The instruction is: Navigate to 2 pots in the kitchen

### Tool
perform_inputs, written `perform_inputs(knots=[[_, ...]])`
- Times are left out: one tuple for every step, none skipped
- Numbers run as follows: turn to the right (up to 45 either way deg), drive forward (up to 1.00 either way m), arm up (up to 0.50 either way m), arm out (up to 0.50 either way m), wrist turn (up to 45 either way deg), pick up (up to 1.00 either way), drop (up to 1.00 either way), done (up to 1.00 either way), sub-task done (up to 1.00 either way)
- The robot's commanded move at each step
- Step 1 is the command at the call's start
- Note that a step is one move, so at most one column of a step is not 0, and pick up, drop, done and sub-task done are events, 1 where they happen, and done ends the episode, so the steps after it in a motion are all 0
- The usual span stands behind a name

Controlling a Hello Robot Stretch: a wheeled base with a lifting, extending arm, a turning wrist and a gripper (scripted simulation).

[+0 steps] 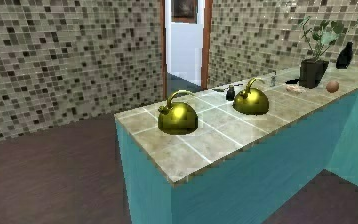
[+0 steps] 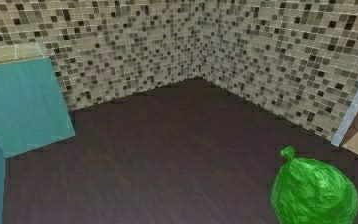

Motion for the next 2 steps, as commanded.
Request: perform_inputs(knots=[[45.0,0.0,0.0,0.0,0.0,0.0,0.0,0.0,0.0],[45.0,0.0,0.0,0.0,0.0,0.0,0.0,0.0,0.0]])
